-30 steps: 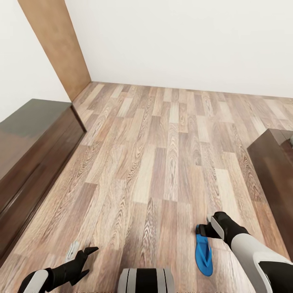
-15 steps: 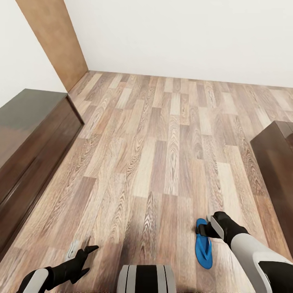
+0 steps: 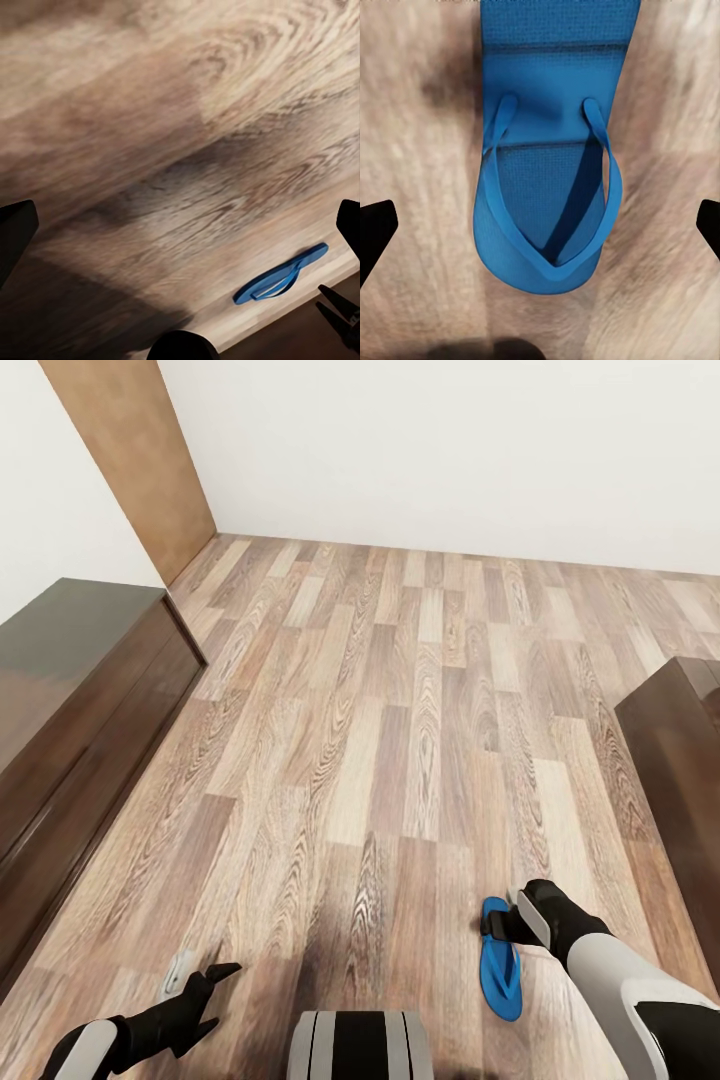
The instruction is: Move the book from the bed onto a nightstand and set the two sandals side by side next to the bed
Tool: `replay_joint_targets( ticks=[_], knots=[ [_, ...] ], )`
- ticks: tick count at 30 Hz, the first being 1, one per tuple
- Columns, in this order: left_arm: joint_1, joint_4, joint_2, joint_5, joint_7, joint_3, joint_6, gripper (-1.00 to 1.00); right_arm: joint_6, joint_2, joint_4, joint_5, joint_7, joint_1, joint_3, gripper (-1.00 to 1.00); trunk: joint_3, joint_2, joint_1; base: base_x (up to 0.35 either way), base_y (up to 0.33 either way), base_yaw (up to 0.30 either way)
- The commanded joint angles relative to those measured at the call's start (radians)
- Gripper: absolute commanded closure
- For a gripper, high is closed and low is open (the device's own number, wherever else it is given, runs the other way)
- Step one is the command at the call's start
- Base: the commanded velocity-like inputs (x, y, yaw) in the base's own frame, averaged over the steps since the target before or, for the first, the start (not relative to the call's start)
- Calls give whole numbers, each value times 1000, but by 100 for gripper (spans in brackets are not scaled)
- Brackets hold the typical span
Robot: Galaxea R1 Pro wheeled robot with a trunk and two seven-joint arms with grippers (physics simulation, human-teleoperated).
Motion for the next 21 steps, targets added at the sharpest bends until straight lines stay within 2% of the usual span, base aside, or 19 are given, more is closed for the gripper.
replay_joint_targets(
  ticks=[1,7,21],
  knots=[
    [0,0,0,-6,-6,4,5,-100,4,0,-1,-6,0,0,0,-100,-1,0,0,0,0,0],
    [0,0,0,-6,-6,7,6,-100,4,0,-1,-6,0,-1,0,-100,-1,0,0,0,0,0],
    [0,0,0,-5,-6,7,7,-100,4,0,-1,-6,0,-1,0,-100,-55,-3,6,0,0,0]
  ],
)
